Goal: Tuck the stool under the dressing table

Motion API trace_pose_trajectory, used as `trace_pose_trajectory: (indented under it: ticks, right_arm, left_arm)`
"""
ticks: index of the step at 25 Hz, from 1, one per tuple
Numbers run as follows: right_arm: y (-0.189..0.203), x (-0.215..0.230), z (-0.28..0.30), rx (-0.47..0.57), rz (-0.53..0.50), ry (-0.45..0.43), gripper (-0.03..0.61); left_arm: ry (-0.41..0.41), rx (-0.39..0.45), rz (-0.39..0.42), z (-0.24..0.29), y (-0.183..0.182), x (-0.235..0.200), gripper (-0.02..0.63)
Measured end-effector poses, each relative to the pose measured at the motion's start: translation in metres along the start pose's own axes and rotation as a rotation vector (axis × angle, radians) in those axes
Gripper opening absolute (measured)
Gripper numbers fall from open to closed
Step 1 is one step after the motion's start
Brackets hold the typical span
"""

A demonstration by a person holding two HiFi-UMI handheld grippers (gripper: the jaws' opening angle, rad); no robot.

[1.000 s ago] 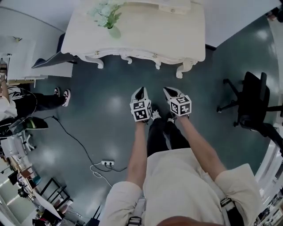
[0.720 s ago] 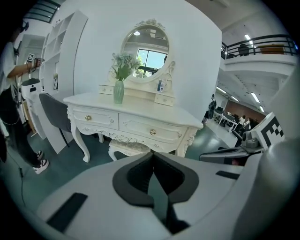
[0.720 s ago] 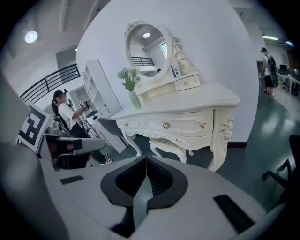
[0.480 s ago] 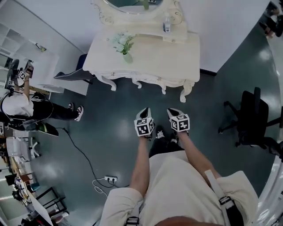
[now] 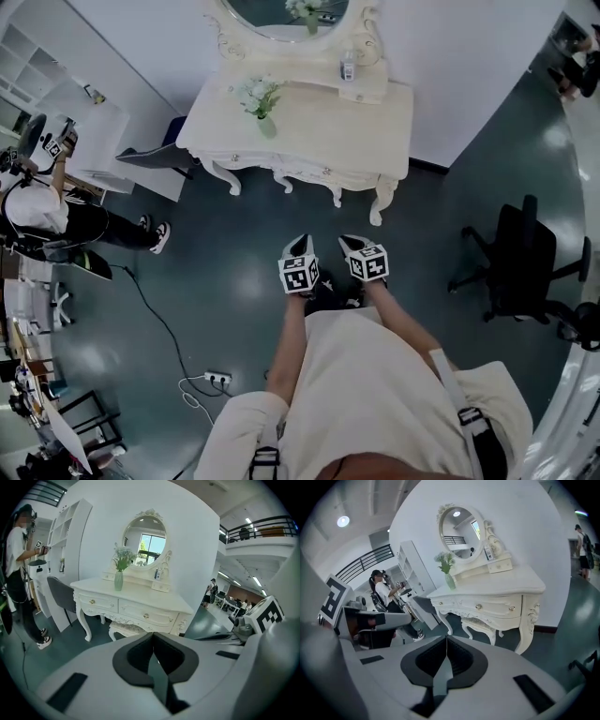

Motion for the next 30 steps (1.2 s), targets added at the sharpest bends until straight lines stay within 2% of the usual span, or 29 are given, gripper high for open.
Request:
trace_pose_trajectory:
  ticks: [8, 18, 24, 30]
  right_arm:
    - [-0.005, -0.008, -0.003, 0.008, -0.055, -0.061, 0.044]
    - [-0.003, 0.004, -0.012, 0.018, -0.036, -0.02, 0.044]
    - [-0.008, 0.021, -0.021, 0.053, 0.015, 0.014, 0.044]
    - [-0.009, 0.014, -0.021, 0.056, -0.015, 0.002, 0.044]
  left_arm:
    - [-0.02, 0.006, 0.017, -0.007, 0.0, 0.002, 0.015]
    - [-0.019, -0.002, 0.016, -0.007, 0.003, 0.001, 0.015]
    - [-0.01, 0.009, 0.019, -0.007, 0.0, 0.006, 0.015]
    - [-0.004, 0.007, 0.022, -0.009, 0.003, 0.005, 0.015]
Point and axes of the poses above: the fingertips, and each gripper's own axes: z forward along the fingers, x to its right, y out of its underside, the point moved 8 cm from there along -z, backward along the fingers, and after that the axes turned 6 degrees about x, right-handed, at the moved point
